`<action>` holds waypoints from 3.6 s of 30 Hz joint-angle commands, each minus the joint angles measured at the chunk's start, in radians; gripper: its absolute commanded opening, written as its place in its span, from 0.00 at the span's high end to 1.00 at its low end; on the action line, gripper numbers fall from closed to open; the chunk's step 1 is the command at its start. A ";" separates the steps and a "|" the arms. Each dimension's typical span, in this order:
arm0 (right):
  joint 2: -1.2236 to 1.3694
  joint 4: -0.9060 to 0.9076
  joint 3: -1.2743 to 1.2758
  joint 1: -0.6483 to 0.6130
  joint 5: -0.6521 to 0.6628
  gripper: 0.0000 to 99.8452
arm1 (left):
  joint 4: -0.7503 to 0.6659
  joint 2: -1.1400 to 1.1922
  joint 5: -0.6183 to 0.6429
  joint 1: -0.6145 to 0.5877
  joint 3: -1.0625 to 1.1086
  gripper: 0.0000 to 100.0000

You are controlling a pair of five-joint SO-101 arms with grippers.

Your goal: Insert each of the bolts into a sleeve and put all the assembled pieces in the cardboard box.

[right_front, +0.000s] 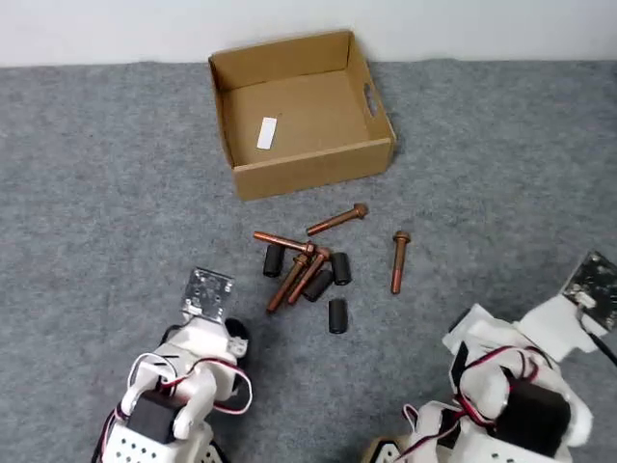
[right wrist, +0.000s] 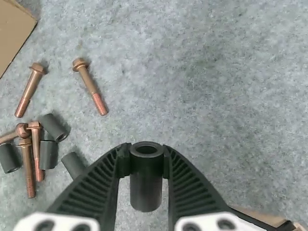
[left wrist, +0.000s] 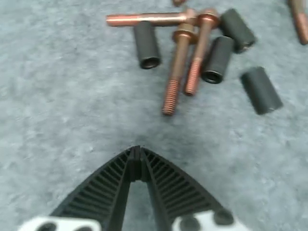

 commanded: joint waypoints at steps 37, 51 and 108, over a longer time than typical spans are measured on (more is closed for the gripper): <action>-0.012 -0.045 0.089 0.125 0.000 0.99 | 0.040 1.126 -0.491 -0.112 -0.972 0.97; -0.015 -0.064 0.176 0.120 -0.057 0.99 | 0.140 1.852 -0.580 0.040 -1.586 0.97; -0.015 -0.073 0.181 0.120 -0.058 0.99 | 0.517 2.723 -0.405 0.173 -2.376 0.89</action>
